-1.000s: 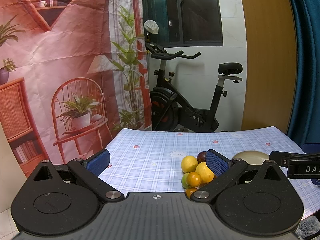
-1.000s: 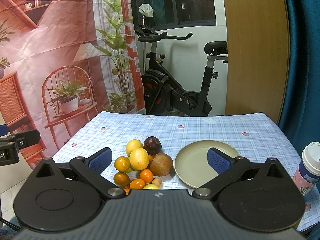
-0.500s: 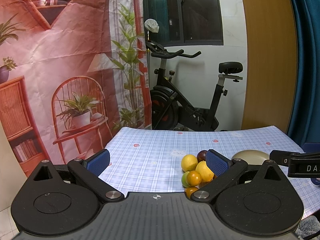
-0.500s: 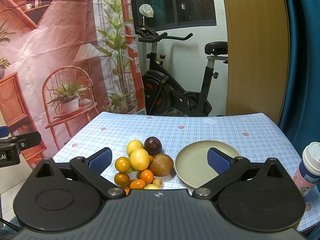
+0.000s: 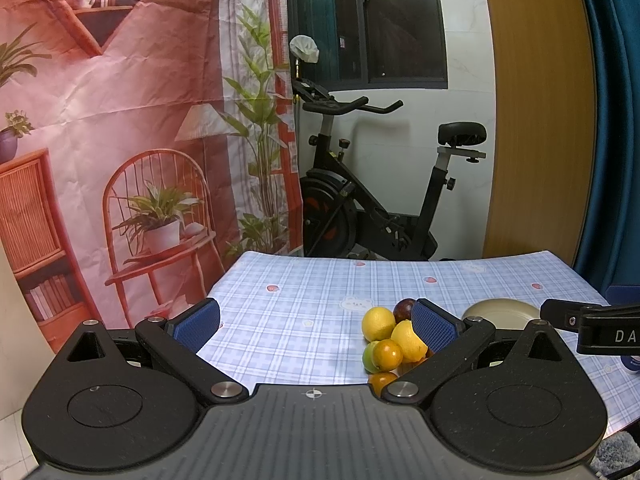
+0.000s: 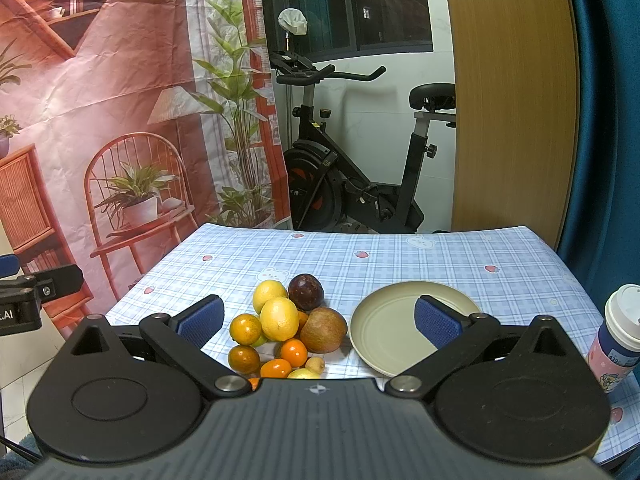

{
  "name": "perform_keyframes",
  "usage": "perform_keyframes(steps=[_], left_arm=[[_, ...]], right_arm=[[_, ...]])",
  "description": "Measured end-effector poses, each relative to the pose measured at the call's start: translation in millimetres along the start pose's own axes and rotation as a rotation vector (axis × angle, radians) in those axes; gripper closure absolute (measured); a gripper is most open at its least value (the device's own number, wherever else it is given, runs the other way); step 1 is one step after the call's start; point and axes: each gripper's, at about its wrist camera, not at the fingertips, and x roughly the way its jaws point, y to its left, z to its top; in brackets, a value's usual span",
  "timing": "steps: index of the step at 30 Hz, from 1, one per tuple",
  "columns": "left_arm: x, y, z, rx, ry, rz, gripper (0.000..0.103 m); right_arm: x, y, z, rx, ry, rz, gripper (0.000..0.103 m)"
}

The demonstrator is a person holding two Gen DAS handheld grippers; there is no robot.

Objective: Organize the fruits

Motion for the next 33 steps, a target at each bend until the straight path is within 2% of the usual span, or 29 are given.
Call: perform_keyframes(steps=[25, 33], left_arm=[[1, 2, 1, -0.009, 0.006, -0.001, 0.0], [12, 4, 1, -0.022, 0.047, 0.009, 0.0]], right_arm=[[-1, 0, 1, 0.001, -0.003, 0.0, 0.0], [-1, -7, 6, 0.023, -0.019, 0.005, 0.0]])
